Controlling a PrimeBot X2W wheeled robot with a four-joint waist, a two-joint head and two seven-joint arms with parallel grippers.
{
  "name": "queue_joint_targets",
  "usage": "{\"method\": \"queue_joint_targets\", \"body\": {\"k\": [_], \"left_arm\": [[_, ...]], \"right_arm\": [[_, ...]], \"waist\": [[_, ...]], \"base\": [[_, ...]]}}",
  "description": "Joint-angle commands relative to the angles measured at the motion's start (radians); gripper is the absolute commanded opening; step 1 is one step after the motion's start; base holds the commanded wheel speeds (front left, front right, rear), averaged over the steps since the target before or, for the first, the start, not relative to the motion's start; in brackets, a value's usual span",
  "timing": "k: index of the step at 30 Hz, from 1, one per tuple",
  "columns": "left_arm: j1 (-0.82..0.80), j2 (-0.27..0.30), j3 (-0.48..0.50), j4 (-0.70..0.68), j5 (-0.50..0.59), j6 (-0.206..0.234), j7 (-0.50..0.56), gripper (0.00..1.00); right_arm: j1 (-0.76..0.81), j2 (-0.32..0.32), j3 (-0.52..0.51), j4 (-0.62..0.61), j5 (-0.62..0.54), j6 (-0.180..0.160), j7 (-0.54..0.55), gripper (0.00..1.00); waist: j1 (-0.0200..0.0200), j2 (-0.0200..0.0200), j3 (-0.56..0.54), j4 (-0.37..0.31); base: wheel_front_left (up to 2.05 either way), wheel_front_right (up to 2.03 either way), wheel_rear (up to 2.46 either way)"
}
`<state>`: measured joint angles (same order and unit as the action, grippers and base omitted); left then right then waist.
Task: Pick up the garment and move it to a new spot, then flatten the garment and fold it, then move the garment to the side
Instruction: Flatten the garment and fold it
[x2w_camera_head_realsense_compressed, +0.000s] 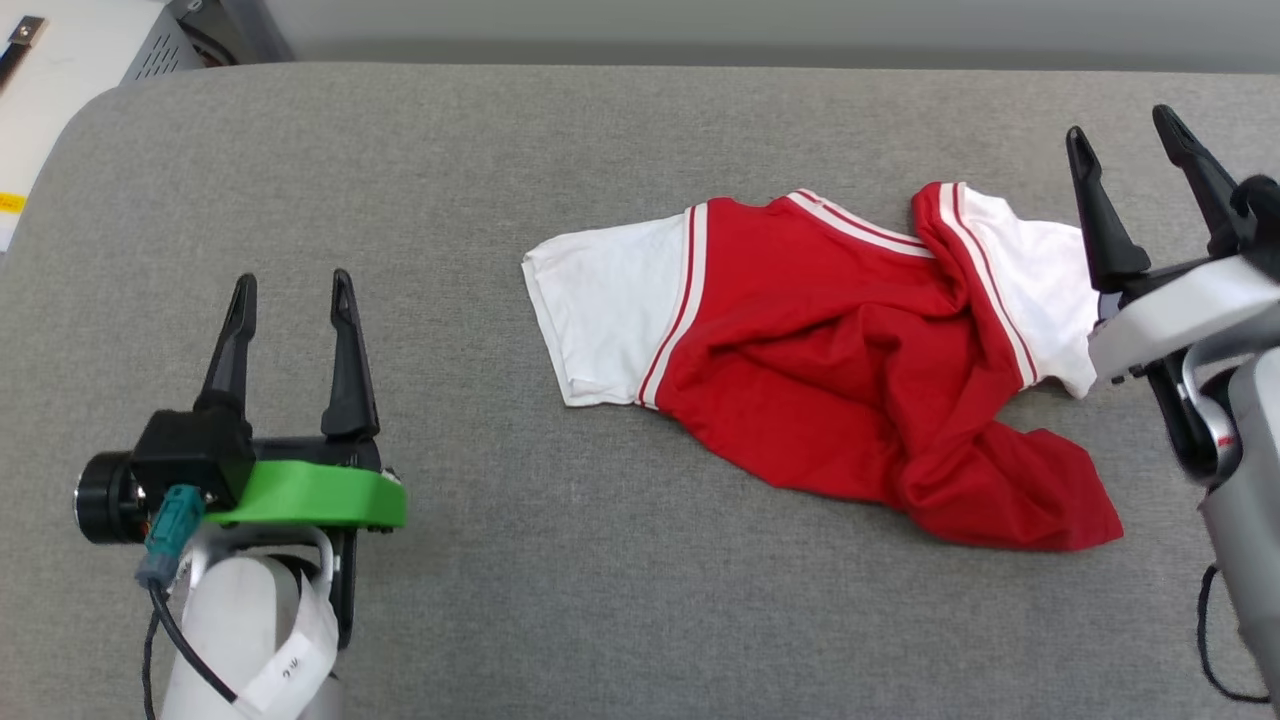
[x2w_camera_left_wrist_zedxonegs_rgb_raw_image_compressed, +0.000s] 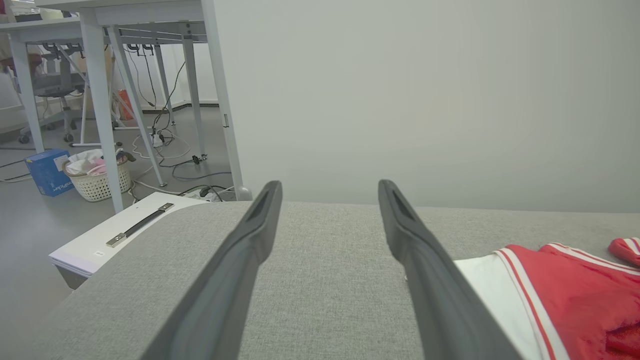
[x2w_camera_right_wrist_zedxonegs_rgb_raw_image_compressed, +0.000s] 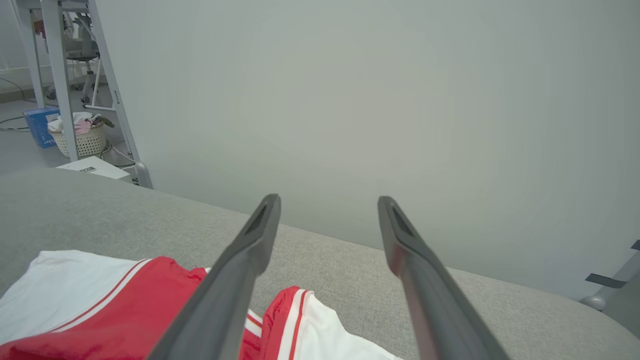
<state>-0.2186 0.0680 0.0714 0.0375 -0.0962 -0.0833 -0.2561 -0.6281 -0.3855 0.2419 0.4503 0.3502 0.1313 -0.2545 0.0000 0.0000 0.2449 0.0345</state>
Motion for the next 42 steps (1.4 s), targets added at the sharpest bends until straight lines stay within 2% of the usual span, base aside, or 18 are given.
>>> {"method": "queue_joint_targets", "body": {"k": [1,5,9,13,20,24,32,36,42], "left_arm": [[-0.041,0.018,0.004,0.009,0.009,-0.011,-0.006,1.0],[-0.121,0.058,0.004,0.042,0.002,-0.03,-0.006,1.0],[-0.217,0.113,-0.032,0.106,-0.009,-0.042,-0.006,1.0],[-0.339,0.163,-0.108,0.195,-0.071,-0.046,0.006,1.0],[-0.584,0.293,-0.293,0.277,-0.216,-0.047,0.132,1.0],[-0.703,0.352,-0.422,0.333,-0.323,-0.047,0.28,1.0],[-0.851,0.464,-0.728,0.417,-0.556,-0.047,0.715,1.0],[-0.889,0.515,-0.842,0.432,-0.641,-0.047,0.85,1.0],[-0.921,0.553,-0.969,0.462,-0.734,-0.047,0.967,1.0]], "right_arm": [[0.072,0.041,-0.052,-0.056,-0.038,-0.001,-0.007,1.0],[0.222,0.125,-0.157,-0.198,-0.117,-0.001,-0.007,1.0],[0.328,0.181,-0.197,-0.289,-0.151,-0.001,-0.007,1.0],[0.389,0.202,-0.19,-0.329,-0.176,-0.001,-0.007,1.0],[0.414,0.223,-0.189,-0.374,-0.187,-0.001,-0.006,1.0],[0.417,0.234,-0.192,-0.387,-0.191,-0.001,-0.006,1.0],[0.41,0.245,-0.184,-0.397,-0.191,-0.001,-0.005,1.0],[0.397,0.249,-0.178,-0.401,-0.19,-0.001,-0.004,1.0],[0.375,0.248,-0.173,-0.402,-0.187,-0.001,0.0,1.0]], "waist": [[0.0,0.0,-0.017,-0.02],[0.0,0.0,-0.017,-0.037],[0.0,0.0,-0.013,-0.058],[0.0,0.0,-0.005,-0.081],[0.0,0.0,0.036,-0.12],[0.0,0.0,0.062,-0.137],[0.0,0.0,0.114,-0.17],[0.0,0.0,0.143,-0.187],[0.0,0.0,0.191,-0.204]], "base": [[0.0,0.0,0.0],[0.0,0.0,0.0],[0.0,0.0,0.0],[0.0,0.0,0.0],[0.0,0.0,0.0],[0.0,0.0,0.0],[0.0,0.0,0.0],[0.0,0.0,0.0],[0.0,0.0,0.0]]}}
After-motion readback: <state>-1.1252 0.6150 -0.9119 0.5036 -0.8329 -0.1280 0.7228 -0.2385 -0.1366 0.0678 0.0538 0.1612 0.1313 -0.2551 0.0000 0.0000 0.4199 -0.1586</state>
